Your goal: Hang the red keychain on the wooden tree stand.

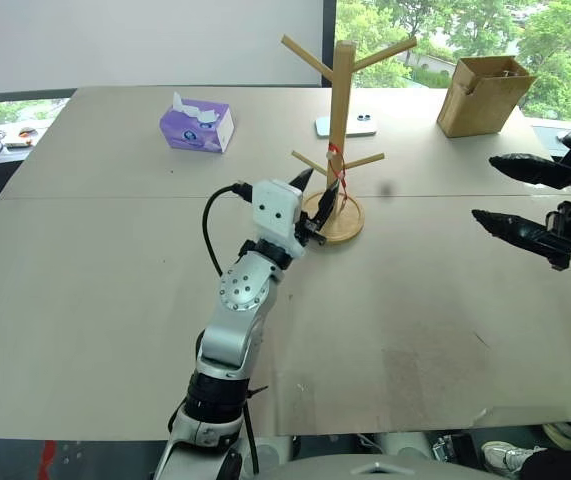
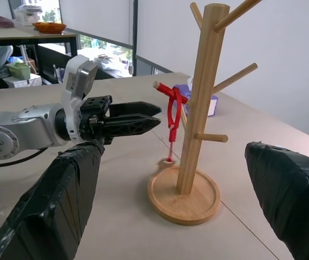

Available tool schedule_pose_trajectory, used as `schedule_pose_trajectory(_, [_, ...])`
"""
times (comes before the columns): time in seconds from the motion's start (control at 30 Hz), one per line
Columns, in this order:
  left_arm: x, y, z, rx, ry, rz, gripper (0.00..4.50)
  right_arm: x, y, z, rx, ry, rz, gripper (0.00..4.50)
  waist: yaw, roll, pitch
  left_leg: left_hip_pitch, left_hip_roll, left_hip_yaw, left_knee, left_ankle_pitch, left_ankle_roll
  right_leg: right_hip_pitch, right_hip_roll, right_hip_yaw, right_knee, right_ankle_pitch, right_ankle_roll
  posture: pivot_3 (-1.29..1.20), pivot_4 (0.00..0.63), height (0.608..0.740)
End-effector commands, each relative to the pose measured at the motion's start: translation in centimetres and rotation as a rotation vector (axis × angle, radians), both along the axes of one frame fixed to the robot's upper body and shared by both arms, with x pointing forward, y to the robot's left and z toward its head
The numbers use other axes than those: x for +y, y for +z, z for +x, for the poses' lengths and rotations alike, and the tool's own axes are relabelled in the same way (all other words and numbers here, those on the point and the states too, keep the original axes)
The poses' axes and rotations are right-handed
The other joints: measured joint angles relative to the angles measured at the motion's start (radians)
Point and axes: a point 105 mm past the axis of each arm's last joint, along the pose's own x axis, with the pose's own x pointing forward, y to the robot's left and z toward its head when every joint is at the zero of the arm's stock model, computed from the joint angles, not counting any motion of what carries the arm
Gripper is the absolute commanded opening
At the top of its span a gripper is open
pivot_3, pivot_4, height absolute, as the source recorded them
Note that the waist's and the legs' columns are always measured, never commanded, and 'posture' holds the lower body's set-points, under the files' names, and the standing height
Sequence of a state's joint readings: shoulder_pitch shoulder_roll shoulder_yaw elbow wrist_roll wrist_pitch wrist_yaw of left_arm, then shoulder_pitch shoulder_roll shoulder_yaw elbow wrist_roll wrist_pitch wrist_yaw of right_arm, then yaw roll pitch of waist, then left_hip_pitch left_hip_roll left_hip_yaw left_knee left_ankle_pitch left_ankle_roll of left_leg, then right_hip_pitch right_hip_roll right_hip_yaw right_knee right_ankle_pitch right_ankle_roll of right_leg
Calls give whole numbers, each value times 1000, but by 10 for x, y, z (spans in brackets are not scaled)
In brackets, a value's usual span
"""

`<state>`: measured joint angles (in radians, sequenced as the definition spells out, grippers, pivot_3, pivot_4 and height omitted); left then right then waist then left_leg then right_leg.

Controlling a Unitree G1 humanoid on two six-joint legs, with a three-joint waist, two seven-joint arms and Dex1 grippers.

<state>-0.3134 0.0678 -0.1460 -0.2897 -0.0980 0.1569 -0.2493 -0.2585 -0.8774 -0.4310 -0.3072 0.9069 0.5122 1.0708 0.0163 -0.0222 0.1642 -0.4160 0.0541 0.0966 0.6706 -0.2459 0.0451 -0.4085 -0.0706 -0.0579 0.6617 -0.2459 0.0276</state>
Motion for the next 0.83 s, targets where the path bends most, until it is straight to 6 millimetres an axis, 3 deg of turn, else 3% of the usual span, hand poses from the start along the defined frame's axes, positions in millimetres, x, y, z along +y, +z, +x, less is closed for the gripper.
schedule_pose_trajectory(0.03, [8, 11, 2, -40, 55, -36, 3861, 0, 4, 0, -42, -21, 4, 4500, 0, 0, 0, 0, 0, 0, 0, 0, 0, 0, 0, 0, 0, 0, 0, 0, 150, 740])
schedule_pose_trajectory(0.07, [14, 10, 4, -24, 78, -51, 4402, -1, 2, 3, -43, -44, 17, 4500, 0, 0, 0, 0, 0, 0, 0, 0, 0, 0, 0, 0, 0, 0, 0, 0, 150, 740])
schedule_pose_trajectory(0.1, [20, 7, 6, 2, 102, -76, 4460, -2, -1, 6, -44, -70, 28, 4500, 0, 0, 0, 0, 0, 0, 0, 0, 0, 0, 0, 0, 0, 0, 0, 0, 150, 740])
schedule_pose_trajectory(0.2, [54, -12, 17, 110, 240, -142, 4460, -11, -18, 24, -43, -214, 76, 4500, -2, -1, -1, 0, 0, 0, 0, 0, 0, 0, 0, 0, 0, 0, 0, 0, 150, 740])
schedule_pose_trajectory(0.27, [82, -29, 22, 176, 353, -171, 4460, -16, -42, 39, -25, -340, 89, 4500, -2, -1, -1, 0, 0, 0, 0, 0, 0, 0, 1, 0, 0, 0, 0, 0, 150, 740])
schedule_pose_trajectory(0.5, [138, -58, 20, 216, 569, -84, 4460, -45, -89, 89, -33, -780, 206, 4500, -2, -1, -1, 0, 0, 2, 0, 3, -5, -1, 0, 0, 1, 0, 0, 0, 150, 740])
schedule_pose_trajectory(0.67, [155, -76, 12, 245, 627, -71, 4460, -57, -109, 106, -25, -941, 238, 4500, -3, -1, -1, 0, 1, 3, 0, 3, -5, -1, 0, 1, 0, 0, 0, 0, 150, 740])
schedule_pose_trajectory(0.83, [157, -83, 9, 255, 624, -68, 4460, -67, -128, 116, -12, -1048, 244, 4500, -3, 0, -1, 0, 1, 3, -1, 3, -5, -1, 0, 1, 1, 0, 0, 0, 150, 740])
